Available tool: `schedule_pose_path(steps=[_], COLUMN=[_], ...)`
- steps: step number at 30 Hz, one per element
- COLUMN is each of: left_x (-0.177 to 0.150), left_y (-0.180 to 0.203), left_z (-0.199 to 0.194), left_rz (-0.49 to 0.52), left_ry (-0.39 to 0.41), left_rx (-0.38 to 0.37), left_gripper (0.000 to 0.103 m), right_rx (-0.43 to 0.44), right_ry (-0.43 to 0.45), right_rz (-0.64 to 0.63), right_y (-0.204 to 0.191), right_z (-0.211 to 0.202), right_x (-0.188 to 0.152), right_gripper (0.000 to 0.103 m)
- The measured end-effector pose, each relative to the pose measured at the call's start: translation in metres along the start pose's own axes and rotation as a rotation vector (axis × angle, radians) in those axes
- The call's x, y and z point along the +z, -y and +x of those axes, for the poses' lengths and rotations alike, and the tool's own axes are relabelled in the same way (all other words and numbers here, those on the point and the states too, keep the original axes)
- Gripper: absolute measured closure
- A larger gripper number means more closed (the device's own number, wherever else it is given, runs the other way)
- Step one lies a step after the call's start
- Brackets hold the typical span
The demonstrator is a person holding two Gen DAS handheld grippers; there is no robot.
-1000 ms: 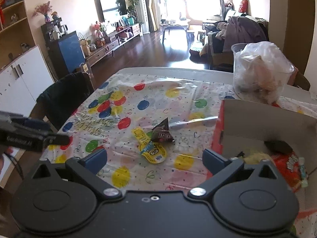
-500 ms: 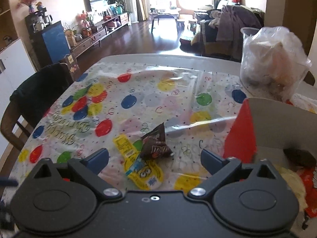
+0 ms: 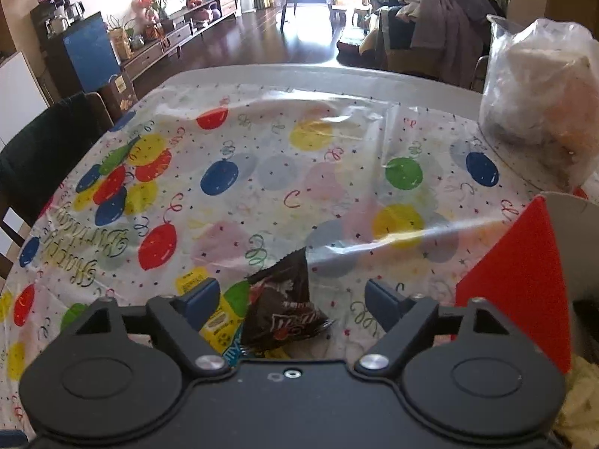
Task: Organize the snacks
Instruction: 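Grasp the blue gold-seal packet with the left gripper while the right grasps the dark chocolate packet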
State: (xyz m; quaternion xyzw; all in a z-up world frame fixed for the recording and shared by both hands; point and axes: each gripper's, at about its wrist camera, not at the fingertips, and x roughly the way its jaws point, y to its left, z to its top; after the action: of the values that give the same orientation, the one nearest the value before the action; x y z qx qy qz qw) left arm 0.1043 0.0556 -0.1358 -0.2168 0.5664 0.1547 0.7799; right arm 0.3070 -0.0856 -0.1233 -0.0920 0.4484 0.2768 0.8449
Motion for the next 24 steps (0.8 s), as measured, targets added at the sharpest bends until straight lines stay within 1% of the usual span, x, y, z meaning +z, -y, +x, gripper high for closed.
schedule_pose_path(steps=[1,2,3,4,6,8,10,11,12,13,14,18,19,21,24], left_x=[-0.001,-0.002,-0.003,-0.004,-0.006,-0.008,-0.007,-0.007,-0.007,-0.007,-0.008,-0.011,-0.011,-0.012,-0.012], left_y=[0.001,0.002,0.003,0.004,0.005,0.008,0.011,0.012,0.012,0.012,0.012,0.015,0.015,0.015,0.012], left_z=[0.001,0.002,0.003,0.004,0.005,0.006,0.006,0.006,0.006,0.006,0.005,0.004,0.004,0.003,0.003], left_rz=[-0.002,-0.004,-0.003,-0.004,-0.007,0.002,0.007,0.006,0.002,-0.001,-0.003,0.009,0.009,0.005,-0.006], left_ry=[-0.003,-0.006,-0.009,-0.012,-0.013,-0.007,0.001,0.006,0.011,0.015,0.019,0.038,0.042,0.046,0.045], left_rx=[-0.003,-0.006,-0.005,0.0,0.01,0.024,0.03,0.033,0.036,0.034,0.037,0.054,0.054,0.049,0.036], left_gripper=[0.022,0.027,0.03,0.035,0.039,0.045,0.047,0.05,0.052,0.054,0.056,0.058,0.058,0.058,0.058], right_rx=[0.006,0.011,0.014,0.018,0.021,0.024,0.032,0.036,0.043,0.048,0.051,0.043,0.039,0.047,0.046], right_ry=[-0.007,-0.015,-0.022,-0.028,-0.045,-0.054,-0.053,-0.052,-0.05,-0.05,-0.05,-0.04,-0.035,-0.028,-0.017], right_rz=[0.003,0.006,0.007,0.004,-0.008,-0.005,-0.006,-0.007,-0.007,-0.008,-0.013,-0.041,-0.046,-0.048,-0.049], right_y=[0.001,0.002,0.002,0.002,0.002,0.003,0.004,0.004,0.004,0.004,0.004,0.0,-0.001,-0.001,-0.001], right_z=[0.002,0.004,0.007,0.008,0.012,0.013,0.014,0.013,0.012,0.012,0.012,0.008,0.007,0.003,-0.005], right_x=[0.0,0.001,0.001,0.0,-0.001,-0.002,-0.004,-0.004,-0.004,-0.003,-0.003,-0.005,-0.006,-0.006,-0.009], right_gripper=[0.024,0.025,0.027,0.031,0.034,0.036,0.046,0.047,0.05,0.055,0.056,0.063,0.066,0.069,0.07])
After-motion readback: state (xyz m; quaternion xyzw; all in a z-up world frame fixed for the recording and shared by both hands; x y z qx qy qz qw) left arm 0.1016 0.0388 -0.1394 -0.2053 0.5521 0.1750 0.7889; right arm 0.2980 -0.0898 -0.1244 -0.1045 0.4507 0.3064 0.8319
